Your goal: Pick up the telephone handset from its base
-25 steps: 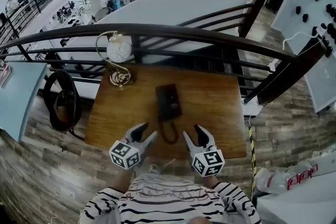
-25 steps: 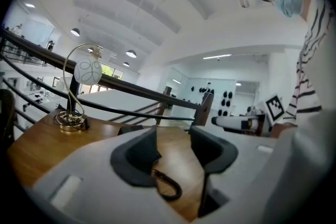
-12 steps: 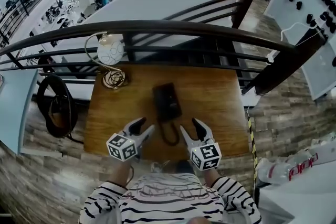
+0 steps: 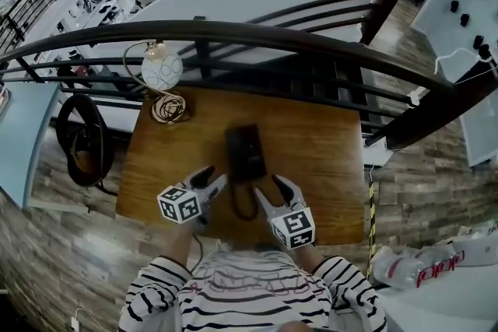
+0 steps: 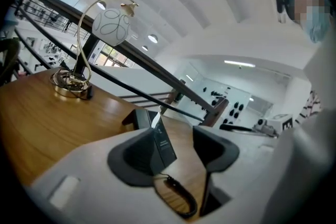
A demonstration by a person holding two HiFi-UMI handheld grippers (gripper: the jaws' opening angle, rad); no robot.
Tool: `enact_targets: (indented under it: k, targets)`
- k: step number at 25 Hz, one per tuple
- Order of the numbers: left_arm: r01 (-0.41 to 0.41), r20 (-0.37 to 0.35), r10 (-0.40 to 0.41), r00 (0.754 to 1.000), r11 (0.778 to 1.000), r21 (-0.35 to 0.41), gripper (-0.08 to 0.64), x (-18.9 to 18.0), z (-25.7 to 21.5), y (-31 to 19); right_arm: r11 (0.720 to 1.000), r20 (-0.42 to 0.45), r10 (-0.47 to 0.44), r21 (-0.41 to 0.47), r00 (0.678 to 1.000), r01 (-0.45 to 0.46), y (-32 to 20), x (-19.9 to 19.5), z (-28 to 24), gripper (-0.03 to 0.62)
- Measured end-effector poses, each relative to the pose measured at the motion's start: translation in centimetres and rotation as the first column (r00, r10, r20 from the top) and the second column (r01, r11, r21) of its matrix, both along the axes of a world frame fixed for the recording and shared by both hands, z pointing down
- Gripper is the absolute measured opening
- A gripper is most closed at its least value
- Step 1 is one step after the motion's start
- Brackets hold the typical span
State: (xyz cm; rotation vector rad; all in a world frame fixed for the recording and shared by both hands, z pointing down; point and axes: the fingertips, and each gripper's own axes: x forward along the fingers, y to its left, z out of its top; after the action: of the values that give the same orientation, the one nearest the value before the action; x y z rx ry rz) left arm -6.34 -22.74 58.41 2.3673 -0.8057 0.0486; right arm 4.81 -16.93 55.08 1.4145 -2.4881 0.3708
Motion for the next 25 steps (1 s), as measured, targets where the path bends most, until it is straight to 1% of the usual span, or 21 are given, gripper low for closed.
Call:
enact_targets:
  k: [7, 12, 15, 20, 25]
  targets:
    - [0.06, -0.003, -0.06, 0.998, 0.996, -0.072, 0.233, 0.2, 3.8, -2.7, 0.995, -0.042, -0.098, -0.035, 0.994, 0.097, -2.5, -0.8, 3.6, 0.207]
    - [0.128, -0.03, -0.131, 0.991, 0.987, -0.101, 0.233, -0.2, 5.6, -5.4, 0.989, -0.09, -0.141, -0.066, 0.986, 0.135, -4.6, -0.9, 5.8, 0.207]
    - [0.152, -0.041, -0.158, 0.987, 0.981, -0.12, 0.233, -0.1, 6.5, -7.2, 0.987, -0.12, -0.147, -0.088, 0.982, 0.137, -6.2, -0.5, 7.5, 0.207]
    - [0.159, -0.048, -0.167, 0.985, 0.978, -0.135, 0.232, 0.3, 7.7, -9.7, 0.984, -0.153, -0.148, -0.125, 0.977, 0.129, -8.7, 0.1, 10.2, 0.207]
    - [0.127, -0.028, -0.133, 0.991, 0.979, -0.161, 0.233, 1.9, 9.0, -11.8, 0.976, -0.215, -0.191, -0.142, 0.958, 0.163, -11.2, 0.8, 12.3, 0.207]
